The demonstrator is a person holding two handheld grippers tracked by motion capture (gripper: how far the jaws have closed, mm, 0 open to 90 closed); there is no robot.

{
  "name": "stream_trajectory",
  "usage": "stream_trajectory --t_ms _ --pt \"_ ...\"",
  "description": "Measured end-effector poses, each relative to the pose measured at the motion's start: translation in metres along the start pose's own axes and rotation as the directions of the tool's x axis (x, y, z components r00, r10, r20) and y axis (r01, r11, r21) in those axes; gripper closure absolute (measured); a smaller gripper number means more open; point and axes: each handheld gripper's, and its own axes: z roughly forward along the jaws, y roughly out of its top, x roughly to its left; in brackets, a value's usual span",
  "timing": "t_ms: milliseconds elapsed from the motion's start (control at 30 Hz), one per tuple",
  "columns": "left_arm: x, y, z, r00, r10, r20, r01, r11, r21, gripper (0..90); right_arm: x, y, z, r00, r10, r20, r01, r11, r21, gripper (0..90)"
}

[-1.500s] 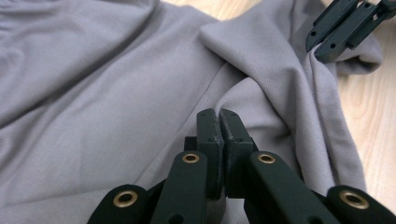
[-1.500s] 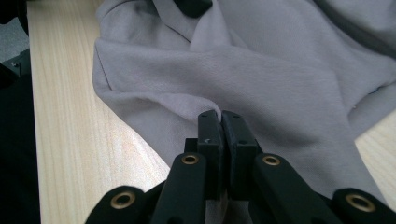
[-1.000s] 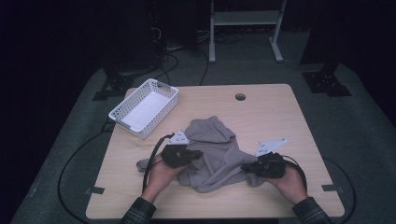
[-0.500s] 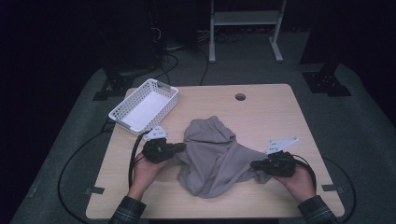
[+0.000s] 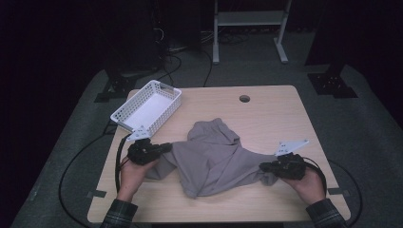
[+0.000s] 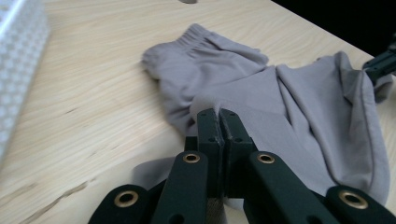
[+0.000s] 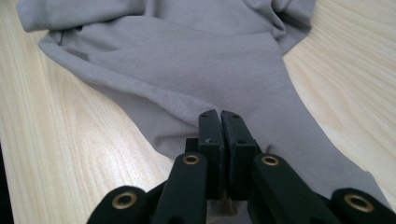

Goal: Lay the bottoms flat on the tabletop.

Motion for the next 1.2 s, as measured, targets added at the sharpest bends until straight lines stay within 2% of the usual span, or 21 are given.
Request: stream_trajectory --t_ms 300,433,500,600,800,900,1033,1200 --pt "0.023 -0.012 -0.019 0.9962 -0.068 -0.054 0.068 0.9977 -0.008 88.4 -0.004 -0.005 -0.005 0.9997 0.016 0.018 -0.016 1.0 0.003 86.6" --pt "0.029 -0.017 -0.021 0.9938 -0.08 -0.077 0.081 0.9967 0.008 88.1 -0.004 -0.005 -0.004 0.9998 0.012 0.017 -0.012 1.0 0.008 86.5" --pt "0.03 -0.018 -0.02 0.9934 -0.078 -0.084 0.08 0.9968 0.012 85.1 -0.004 -0.005 -0.003 0.9998 0.011 0.015 -0.011 1.0 0.004 84.1" --pt "0.027 -0.015 -0.02 0.9944 -0.064 -0.084 0.065 0.9979 0.006 75.2 -0.004 -0.004 -0.004 0.9996 0.025 0.013 -0.025 1.0 -0.015 71.1" --pt "0.014 -0.004 -0.016 0.9972 -0.035 -0.067 0.035 0.9994 -0.005 60.9 0.001 0.006 -0.007 0.9997 0.024 -0.008 -0.025 0.996 -0.08 58.6" --pt "0.006 0.0 -0.007 0.9989 -0.01 -0.046 0.011 0.9999 0.009 56.3 0.002 0.013 -0.001 0.9996 0.023 -0.014 -0.024 0.997 -0.079 53.8" --pt "-0.004 0.006 0.009 0.9995 0.02 -0.026 -0.019 0.9993 0.033 51.2 0.0 0.024 0.013 0.9999 0.008 0.007 -0.008 0.999 -0.053 48.9" --pt "-0.012 0.016 0.034 0.9989 0.045 -0.009 -0.045 0.9982 0.039 48.7 -0.01 0.035 0.029 0.9994 0.024 0.024 -0.023 0.999 -0.042 46.1"
